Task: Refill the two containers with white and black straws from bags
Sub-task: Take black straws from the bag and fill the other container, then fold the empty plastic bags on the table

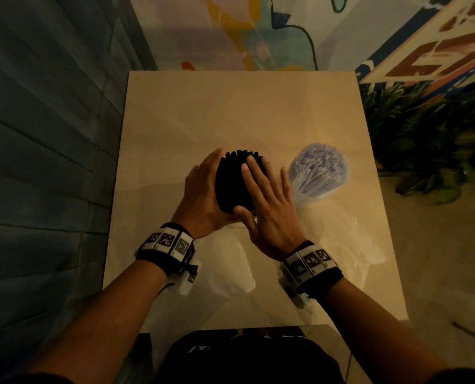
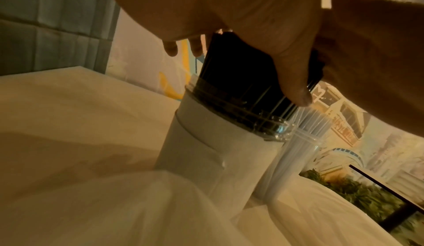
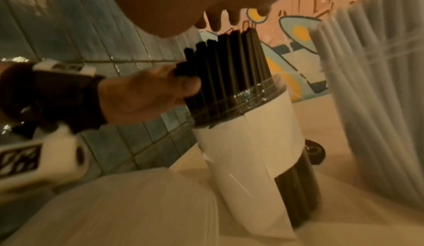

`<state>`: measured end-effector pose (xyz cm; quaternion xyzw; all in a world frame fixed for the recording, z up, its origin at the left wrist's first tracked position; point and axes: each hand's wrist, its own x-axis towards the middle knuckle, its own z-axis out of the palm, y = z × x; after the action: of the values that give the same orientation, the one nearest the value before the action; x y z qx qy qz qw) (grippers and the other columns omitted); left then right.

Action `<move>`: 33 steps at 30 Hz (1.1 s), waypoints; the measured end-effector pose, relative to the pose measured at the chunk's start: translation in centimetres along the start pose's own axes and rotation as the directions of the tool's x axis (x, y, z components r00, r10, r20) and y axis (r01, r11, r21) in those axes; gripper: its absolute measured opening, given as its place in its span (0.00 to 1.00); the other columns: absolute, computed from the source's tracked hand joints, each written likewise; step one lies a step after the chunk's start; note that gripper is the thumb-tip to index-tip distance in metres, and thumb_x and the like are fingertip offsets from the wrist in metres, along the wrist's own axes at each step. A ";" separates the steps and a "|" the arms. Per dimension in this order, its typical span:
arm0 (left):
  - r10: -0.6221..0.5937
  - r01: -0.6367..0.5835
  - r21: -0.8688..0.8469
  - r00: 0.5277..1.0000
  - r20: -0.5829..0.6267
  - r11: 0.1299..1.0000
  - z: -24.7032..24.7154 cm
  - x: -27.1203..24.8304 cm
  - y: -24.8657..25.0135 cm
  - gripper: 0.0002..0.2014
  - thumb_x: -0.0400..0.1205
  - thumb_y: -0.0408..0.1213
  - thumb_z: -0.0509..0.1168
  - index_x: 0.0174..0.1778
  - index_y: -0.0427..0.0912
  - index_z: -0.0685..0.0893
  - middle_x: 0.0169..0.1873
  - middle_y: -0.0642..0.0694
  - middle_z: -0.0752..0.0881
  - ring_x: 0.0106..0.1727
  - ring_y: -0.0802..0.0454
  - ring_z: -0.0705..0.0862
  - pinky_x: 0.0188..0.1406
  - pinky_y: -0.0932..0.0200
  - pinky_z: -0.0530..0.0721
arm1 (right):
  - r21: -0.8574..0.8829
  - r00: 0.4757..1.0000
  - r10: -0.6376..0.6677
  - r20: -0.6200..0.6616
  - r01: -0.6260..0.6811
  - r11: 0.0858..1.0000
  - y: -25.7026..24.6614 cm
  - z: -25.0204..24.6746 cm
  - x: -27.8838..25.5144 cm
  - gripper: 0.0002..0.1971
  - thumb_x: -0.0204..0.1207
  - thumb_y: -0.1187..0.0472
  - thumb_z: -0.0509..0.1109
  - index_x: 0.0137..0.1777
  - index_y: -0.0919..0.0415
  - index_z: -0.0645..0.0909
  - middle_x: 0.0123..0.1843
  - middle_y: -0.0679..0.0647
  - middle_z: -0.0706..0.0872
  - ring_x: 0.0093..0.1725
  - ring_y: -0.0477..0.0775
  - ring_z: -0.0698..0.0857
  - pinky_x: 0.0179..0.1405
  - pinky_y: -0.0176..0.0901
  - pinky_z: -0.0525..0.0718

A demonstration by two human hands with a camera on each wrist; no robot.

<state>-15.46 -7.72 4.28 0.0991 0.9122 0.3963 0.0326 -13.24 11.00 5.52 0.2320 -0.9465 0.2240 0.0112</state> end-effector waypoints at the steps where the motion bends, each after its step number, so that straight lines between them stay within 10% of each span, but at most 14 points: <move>1: -0.052 0.053 -0.039 0.999 0.015 0.998 0.2 -0.1 -0.4 0.66 0.60 0.70 0.76 0.86 0.47 0.47 0.83 0.44 0.62 0.81 0.45 0.64 0.76 0.33 0.69 | -0.002 1.000 0.001 -0.007 -0.001 1.000 0.0 0.1 0.1 0.34 0.88 0.43 0.54 0.88 0.59 0.54 0.90 0.55 0.51 0.89 0.59 0.44 0.86 0.68 0.44; 7: -0.185 0.199 -0.140 0.977 0.106 0.970 0.4 0.6 -0.9 0.66 0.60 0.55 0.82 0.83 0.65 0.39 0.81 0.45 0.66 0.76 0.45 0.74 0.67 0.38 0.82 | -0.033 1.000 -0.001 0.023 0.001 0.999 0.5 0.6 1.8 0.35 0.86 0.38 0.58 0.87 0.54 0.59 0.89 0.55 0.57 0.89 0.61 0.47 0.87 0.66 0.47; 19: -0.099 0.108 -0.082 0.989 0.110 0.991 -0.1 2.2 -0.4 0.71 0.64 0.48 0.83 0.81 0.60 0.27 0.85 0.48 0.58 0.77 0.45 0.74 0.67 0.38 0.82 | -0.026 0.999 0.047 0.011 -0.047 0.999 0.2 0.1 2.5 0.37 0.83 0.34 0.59 0.87 0.53 0.61 0.89 0.57 0.58 0.89 0.63 0.48 0.86 0.69 0.49; 24: -0.251 0.251 -0.173 0.968 0.020 0.952 -1.8 -3.6 -1.9 0.70 0.61 0.47 0.85 0.84 0.58 0.35 0.85 0.51 0.53 0.82 0.51 0.63 0.76 0.48 0.69 | 0.178 0.950 -0.077 -0.302 0.135 0.975 -0.4 -1.7 -2.3 0.16 0.84 0.52 0.69 0.64 0.64 0.85 0.63 0.59 0.85 0.66 0.63 0.82 0.65 0.58 0.80; 28: -0.470 0.433 -0.217 0.867 -0.163 0.875 -2.0 -13.6 -4.7 0.40 0.72 0.41 0.79 0.74 0.69 0.64 0.73 0.51 0.74 0.69 0.53 0.78 0.64 0.53 0.78 | 0.308 0.997 -0.014 0.078 -0.011 0.951 1.0 0.1 -7.1 0.11 0.86 0.53 0.63 0.51 0.57 0.85 0.42 0.48 0.84 0.39 0.48 0.82 0.40 0.52 0.84; 33: -0.723 0.666 -0.293 0.579 -0.377 0.686 0.9 -26.3 -8.3 0.16 0.78 0.37 0.72 0.53 0.59 0.73 0.52 0.43 0.81 0.53 0.36 0.82 0.49 0.46 0.84 | 0.216 0.807 0.157 0.570 -0.332 0.918 3.0 4.6 -10.2 0.16 0.83 0.43 0.65 0.68 0.45 0.78 0.56 0.45 0.84 0.43 0.44 0.86 0.50 0.48 0.87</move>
<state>9.12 -18.05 -2.86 -0.3661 0.8317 0.4165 -0.0281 -5.04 15.83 -1.15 0.1592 -0.8864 0.2924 -0.3217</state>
